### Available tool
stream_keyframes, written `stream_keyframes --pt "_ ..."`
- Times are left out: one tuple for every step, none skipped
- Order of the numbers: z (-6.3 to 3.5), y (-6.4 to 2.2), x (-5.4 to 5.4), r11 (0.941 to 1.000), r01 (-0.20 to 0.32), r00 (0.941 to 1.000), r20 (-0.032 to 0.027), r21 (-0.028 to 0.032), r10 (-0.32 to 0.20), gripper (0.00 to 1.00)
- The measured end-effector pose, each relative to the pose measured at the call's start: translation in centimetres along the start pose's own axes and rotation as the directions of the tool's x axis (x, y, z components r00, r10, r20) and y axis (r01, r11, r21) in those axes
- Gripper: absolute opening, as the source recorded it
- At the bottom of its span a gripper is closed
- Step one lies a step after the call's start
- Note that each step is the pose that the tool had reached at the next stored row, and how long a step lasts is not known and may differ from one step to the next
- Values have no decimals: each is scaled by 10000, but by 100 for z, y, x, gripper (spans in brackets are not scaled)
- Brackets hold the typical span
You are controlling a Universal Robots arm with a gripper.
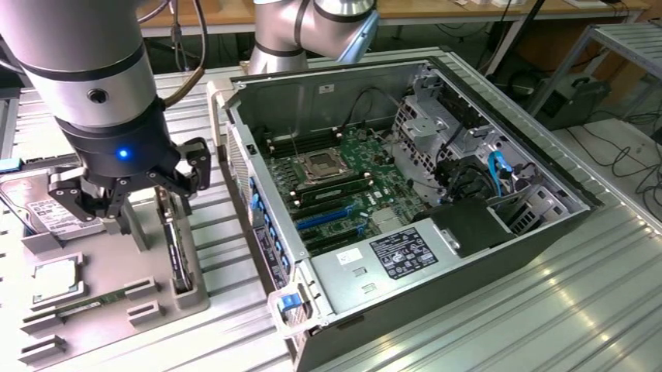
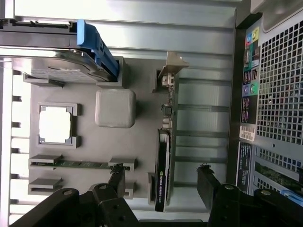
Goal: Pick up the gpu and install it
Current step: 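Pick up the gpu and move the gpu toward the slot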
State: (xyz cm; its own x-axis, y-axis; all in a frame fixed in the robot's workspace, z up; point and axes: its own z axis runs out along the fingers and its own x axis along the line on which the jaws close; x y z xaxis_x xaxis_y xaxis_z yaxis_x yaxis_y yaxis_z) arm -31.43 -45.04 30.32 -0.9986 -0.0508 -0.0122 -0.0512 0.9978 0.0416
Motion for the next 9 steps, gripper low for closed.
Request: stream_keyframes --pt "9 0 0 10000 0 10000 0 0 0 72" --pt "17 -1 0 10000 0 10000 0 0 0 72" --pt "27 -1 1 10000 0 10000 0 0 0 72" --pt "37 -2 0 10000 0 10000 0 -1 0 72" --pt "45 -2 0 10000 0 10000 0 -1 0 72" --pt "51 -2 1 10000 0 10000 -1 0 0 72" --pt "58 -2 1 10000 0 10000 -1 0 0 72" --pt "65 -3 1 10000 0 10000 -1 -1 0 72" --pt "71 -3 1 10000 0 10000 -1 -1 0 72"
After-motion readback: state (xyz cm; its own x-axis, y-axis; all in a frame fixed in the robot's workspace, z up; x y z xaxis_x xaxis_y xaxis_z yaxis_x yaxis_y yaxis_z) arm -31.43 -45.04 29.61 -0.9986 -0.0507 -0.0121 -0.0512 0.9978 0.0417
